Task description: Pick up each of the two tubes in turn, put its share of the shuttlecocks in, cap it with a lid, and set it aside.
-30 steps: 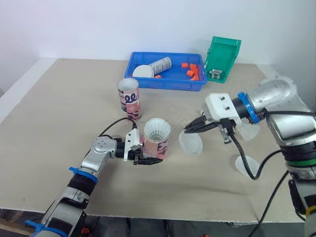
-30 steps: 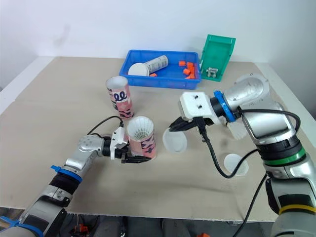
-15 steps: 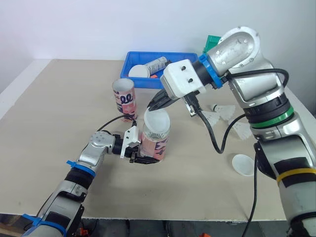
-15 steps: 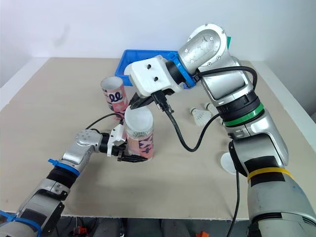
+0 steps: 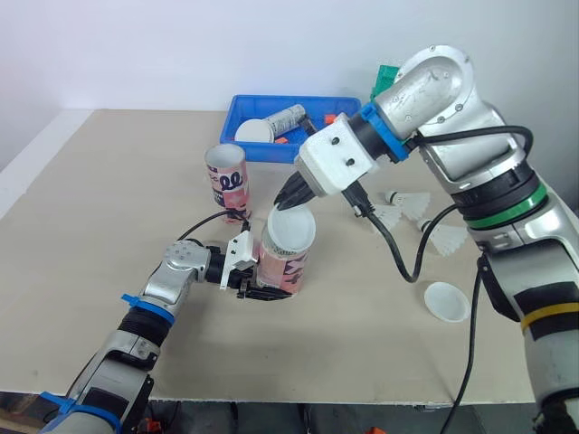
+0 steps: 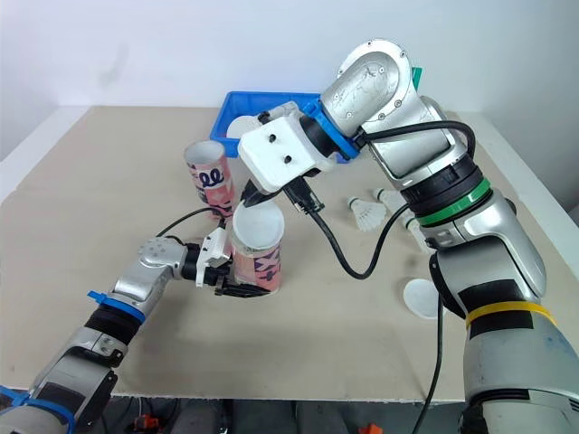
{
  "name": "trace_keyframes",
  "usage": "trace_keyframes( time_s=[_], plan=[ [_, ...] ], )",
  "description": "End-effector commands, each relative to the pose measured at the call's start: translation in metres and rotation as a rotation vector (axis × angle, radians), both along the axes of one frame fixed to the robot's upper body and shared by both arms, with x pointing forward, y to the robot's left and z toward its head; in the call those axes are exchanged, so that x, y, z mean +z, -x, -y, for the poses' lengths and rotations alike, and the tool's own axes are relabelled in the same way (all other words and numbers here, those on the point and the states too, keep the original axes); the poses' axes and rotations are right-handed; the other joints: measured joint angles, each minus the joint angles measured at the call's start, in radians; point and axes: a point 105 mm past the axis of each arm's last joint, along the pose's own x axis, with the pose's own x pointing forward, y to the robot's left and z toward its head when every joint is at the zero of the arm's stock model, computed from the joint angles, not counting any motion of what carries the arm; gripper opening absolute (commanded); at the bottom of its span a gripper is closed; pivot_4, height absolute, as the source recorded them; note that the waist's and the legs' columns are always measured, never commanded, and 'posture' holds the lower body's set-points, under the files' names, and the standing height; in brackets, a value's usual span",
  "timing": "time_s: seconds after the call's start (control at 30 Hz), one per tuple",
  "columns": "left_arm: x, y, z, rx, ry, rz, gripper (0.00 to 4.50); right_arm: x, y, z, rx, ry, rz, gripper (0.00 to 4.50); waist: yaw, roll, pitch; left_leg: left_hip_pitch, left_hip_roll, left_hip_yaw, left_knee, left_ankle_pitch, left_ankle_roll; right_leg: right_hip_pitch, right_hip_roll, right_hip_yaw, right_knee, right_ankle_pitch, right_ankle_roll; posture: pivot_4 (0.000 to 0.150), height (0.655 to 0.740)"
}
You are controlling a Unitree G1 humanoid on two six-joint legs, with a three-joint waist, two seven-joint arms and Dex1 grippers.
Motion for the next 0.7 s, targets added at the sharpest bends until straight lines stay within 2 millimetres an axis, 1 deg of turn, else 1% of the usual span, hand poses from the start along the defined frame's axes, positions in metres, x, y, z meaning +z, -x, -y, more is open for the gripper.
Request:
trace_keyframes(
  time_s=[0.03,0.2,0.43,0.47,0.5,0.53,0.57,0.6,0.63,0.7],
  plan=[
    [-0.044,0.007,-0.021,0.048,-0.163,-0.127,2.77,-0.002,0.007,0.005,0.042,0.062,0.034,0.04,0.000,0.000,0.000,0.000,0.000,0.000,0.000,0.000,0.000,0.000,0.000,0.000,0.000,0.000,0.000,0.150,0.7038],
    [-0.043,0.007,-0.024,0.057,-0.162,-0.126,2.77,-0.019,0.007,0.005,0.059,0.101,0.039,0.04,0.000,0.000,0.000,0.000,0.000,0.000,0.000,0.000,0.000,0.001,0.000,0.000,0.000,-0.001,0.000,0.150,0.7038],
    [-0.044,0.007,-0.024,0.070,-0.156,-0.129,2.77,-0.032,0.000,0.003,0.081,0.135,0.100,0.04,0.000,0.000,0.000,0.002,0.000,0.000,-0.003,0.000,0.000,0.002,0.000,0.000,0.000,-0.001,0.001,0.150,0.7038],
    [-0.043,0.007,-0.024,0.072,-0.154,-0.129,2.77,-0.034,0.000,0.001,0.091,0.131,0.099,0.65,0.000,0.000,0.000,0.003,0.000,0.000,-0.004,0.000,0.000,0.002,0.000,0.000,0.000,-0.001,0.001,0.150,0.7038],
    [-0.043,0.007,-0.024,0.074,-0.152,-0.129,2.77,-0.036,0.000,-0.001,0.098,0.127,0.098,0.88,0.000,-0.001,-0.001,0.003,0.000,0.000,-0.004,0.000,0.000,0.002,0.000,0.000,0.000,-0.002,0.000,0.150,0.7038],
    [-0.043,0.007,-0.024,0.076,-0.150,-0.129,2.77,-0.038,0.001,-0.003,0.103,0.127,0.097,1.48,0.000,-0.001,-0.001,0.005,0.000,0.000,-0.005,0.000,0.000,0.003,0.000,0.000,0.000,-0.002,-0.001,0.150,0.7038],
    [-0.043,0.008,-0.024,0.077,-0.149,-0.129,2.77,-0.041,0.001,-0.004,0.111,0.128,0.097,1.80,-0.001,0.000,-0.001,0.005,0.000,0.000,-0.005,0.000,0.000,0.004,0.000,0.000,0.000,-0.002,-0.001,0.150,0.7038],
    [-0.043,0.008,-0.025,0.078,-0.149,-0.129,2.77,-0.042,0.002,-0.005,0.115,0.129,0.097,2.29,-0.001,0.000,-0.001,0.006,0.000,0.000,-0.006,0.000,0.000,0.004,0.000,0.000,0.000,-0.002,-0.002,0.150,0.7038],
    [-0.043,0.008,-0.025,0.080,-0.147,-0.130,2.77,-0.043,0.001,-0.006,0.111,0.116,0.092,2.62,-0.002,-0.001,-0.002,0.007,0.000,0.000,-0.006,0.000,0.000,0.005,0.000,0.000,0.000,-0.002,-0.002,0.150,0.7038],
    [-0.043,0.008,-0.025,0.083,-0.146,-0.130,2.77,-0.040,-0.002,-0.012,0.087,0.067,0.083,2.66,-0.005,-0.002,-0.003,0.013,0.000,0.000,-0.007,0.000,0.000,0.010,0.001,0.000,0.000,-0.003,-0.003,0.150,0.7038]
  ],
)
